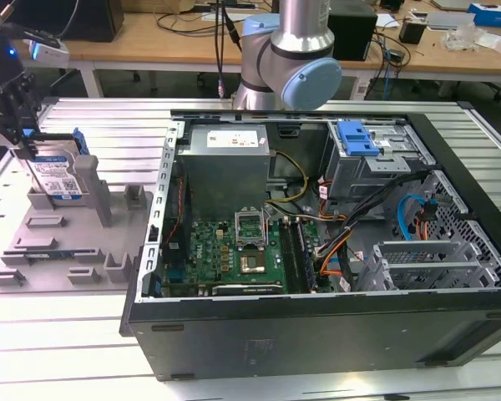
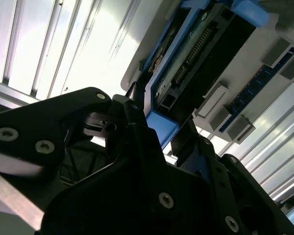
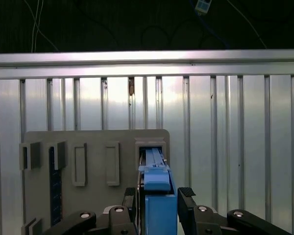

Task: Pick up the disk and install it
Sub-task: 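Pick up the disk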

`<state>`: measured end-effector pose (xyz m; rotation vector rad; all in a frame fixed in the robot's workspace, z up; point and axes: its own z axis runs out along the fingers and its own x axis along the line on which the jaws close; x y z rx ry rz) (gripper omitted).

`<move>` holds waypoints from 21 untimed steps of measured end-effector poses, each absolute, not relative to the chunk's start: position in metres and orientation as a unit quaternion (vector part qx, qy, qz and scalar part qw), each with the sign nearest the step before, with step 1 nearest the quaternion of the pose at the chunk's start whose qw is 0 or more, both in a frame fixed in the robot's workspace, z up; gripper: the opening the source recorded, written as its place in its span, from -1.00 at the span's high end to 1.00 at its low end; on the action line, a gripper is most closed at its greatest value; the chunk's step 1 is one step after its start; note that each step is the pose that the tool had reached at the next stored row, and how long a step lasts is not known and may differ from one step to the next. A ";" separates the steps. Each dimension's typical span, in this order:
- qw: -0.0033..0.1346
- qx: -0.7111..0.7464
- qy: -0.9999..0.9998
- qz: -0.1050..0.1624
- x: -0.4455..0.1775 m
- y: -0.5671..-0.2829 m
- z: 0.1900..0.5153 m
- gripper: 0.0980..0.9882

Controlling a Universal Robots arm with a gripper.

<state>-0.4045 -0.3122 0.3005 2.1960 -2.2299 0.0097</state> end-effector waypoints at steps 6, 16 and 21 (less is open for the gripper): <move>0.006 0.702 -0.713 0.003 -0.405 -0.312 0.301 0.16; 0.006 0.702 -0.713 0.003 -0.405 -0.312 0.300 0.37; 0.006 0.702 -0.713 0.003 -0.405 -0.312 0.300 0.37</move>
